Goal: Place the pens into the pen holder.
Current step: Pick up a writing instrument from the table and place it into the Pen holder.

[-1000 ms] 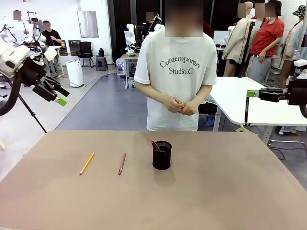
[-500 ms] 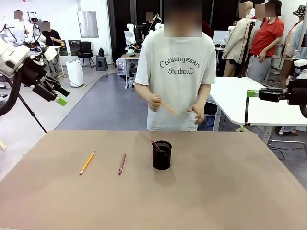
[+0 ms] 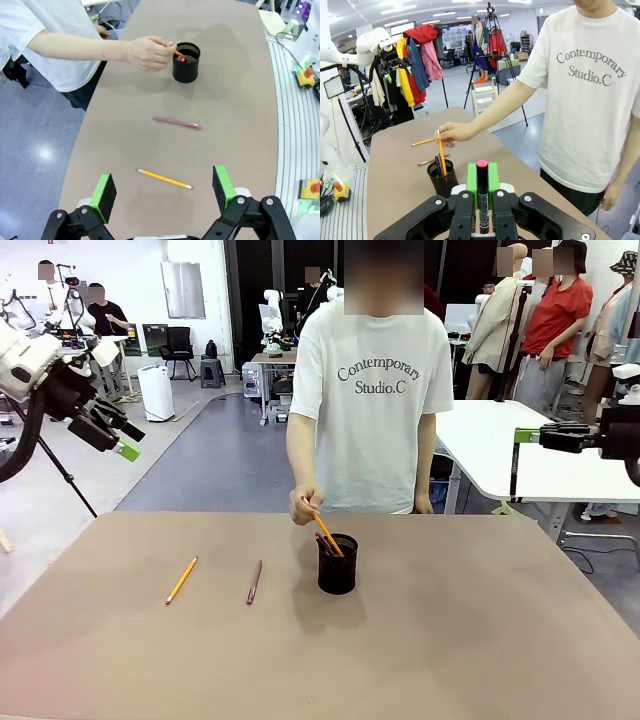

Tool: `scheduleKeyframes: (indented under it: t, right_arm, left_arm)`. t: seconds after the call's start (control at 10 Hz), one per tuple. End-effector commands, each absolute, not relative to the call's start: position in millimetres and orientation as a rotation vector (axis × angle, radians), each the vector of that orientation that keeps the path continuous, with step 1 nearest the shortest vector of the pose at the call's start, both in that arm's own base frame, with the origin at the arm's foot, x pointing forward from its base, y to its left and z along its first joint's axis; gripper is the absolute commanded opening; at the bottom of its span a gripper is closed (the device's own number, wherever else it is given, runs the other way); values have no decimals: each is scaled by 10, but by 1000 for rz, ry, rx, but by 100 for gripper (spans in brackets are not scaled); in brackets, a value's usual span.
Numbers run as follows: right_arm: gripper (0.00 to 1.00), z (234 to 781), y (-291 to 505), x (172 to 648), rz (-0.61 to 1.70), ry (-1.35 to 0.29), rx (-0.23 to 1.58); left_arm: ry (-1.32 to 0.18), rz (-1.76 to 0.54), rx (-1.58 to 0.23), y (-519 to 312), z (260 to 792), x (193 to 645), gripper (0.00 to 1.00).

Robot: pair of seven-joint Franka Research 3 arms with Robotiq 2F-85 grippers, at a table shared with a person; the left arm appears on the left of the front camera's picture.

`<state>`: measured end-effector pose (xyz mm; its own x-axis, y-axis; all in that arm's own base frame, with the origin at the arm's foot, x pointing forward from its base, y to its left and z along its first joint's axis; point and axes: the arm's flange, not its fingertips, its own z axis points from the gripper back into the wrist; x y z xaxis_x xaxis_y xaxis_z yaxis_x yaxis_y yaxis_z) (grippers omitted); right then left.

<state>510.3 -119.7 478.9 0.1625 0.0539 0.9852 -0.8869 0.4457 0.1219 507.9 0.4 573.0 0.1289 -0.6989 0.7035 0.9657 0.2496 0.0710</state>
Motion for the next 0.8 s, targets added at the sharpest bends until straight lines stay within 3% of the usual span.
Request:
scheduleKeyframes:
  t: [0.0,0.7]
  right_arm:
    - [0,4816,-1174,5107,805,-1208,875]
    - [0,4816,-1174,5107,805,-1208,875]
  left_arm:
    - [-711,-1276,-465,4,5740,5074,100]
    - [-711,-1276,-465,4,5740,5074,100]
